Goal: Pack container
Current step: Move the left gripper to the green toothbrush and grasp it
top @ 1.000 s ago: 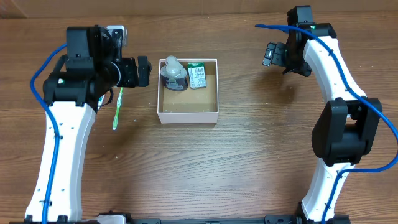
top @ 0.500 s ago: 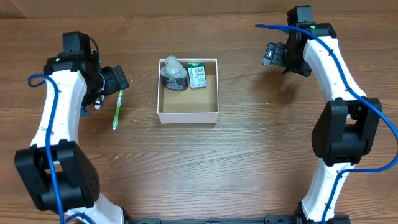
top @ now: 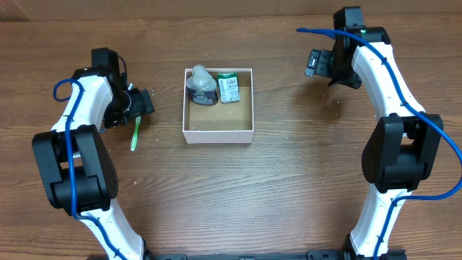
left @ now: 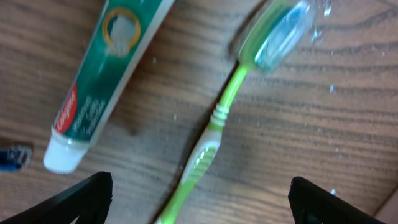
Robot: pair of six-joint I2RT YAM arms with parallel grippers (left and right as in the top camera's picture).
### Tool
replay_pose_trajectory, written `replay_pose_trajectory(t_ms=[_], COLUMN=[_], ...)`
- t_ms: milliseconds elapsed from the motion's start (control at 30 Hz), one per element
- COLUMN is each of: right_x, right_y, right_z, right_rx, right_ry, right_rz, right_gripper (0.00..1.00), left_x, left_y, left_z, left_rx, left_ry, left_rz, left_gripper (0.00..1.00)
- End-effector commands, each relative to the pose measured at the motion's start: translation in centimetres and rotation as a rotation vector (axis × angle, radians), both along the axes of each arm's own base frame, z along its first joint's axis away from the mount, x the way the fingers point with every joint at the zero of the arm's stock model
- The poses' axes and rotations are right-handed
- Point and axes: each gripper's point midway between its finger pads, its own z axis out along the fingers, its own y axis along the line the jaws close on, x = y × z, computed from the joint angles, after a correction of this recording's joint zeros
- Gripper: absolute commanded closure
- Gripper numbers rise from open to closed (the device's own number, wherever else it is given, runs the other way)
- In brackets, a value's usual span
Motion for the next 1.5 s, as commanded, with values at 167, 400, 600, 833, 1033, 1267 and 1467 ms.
replay_pose_trajectory(t_ms=[167, 400, 600, 833, 1033, 1267, 1467], right_x=[0.6, 0.6, 0.6, 0.6, 0.6, 0.6, 0.6], right_y=[-0.2, -0.2, -0.2, -0.2, -0.2, -0.2, -0.2], right_z=[0.5, 0.5, 0.5, 0.5, 0.5, 0.5, 0.5], right_rx=[-0.008, -0.008, -0.008, -0.008, -0.008, -0.008, -0.008], right_ry=[-0.023, -0.023, -0.023, -0.023, -0.023, -0.023, -0.023], right_rz=[-0.003, -0.003, -0.003, -0.003, -0.003, -0.003, -0.003], right_gripper=[0.00, 0.00, 0.00, 0.00, 0.00, 0.00, 0.00], left_x=[2.0, 2.4, 2.3, 1.5, 0.8, -0.1, 0.9], left_y=[-0.8, -2.0, -1.8, -2.0, -2.2, -2.2, -2.1], left_z=[0.2, 0.2, -0.9, -3.3, -3.4, -3.5, -1.6], left_rx=[0.069, 0.101, 0.127, 0.113, 0.103, 0.096, 0.096], left_ry=[-0.060, -0.067, -0.042, 0.023, 0.051, 0.089, 0.075], left_rz=[-0.173, -0.230, -0.232, -0.220, -0.184, -0.168, -0.156], left_gripper=[0.13, 0.16, 0.18, 0.21, 0.64, 0.96, 0.96])
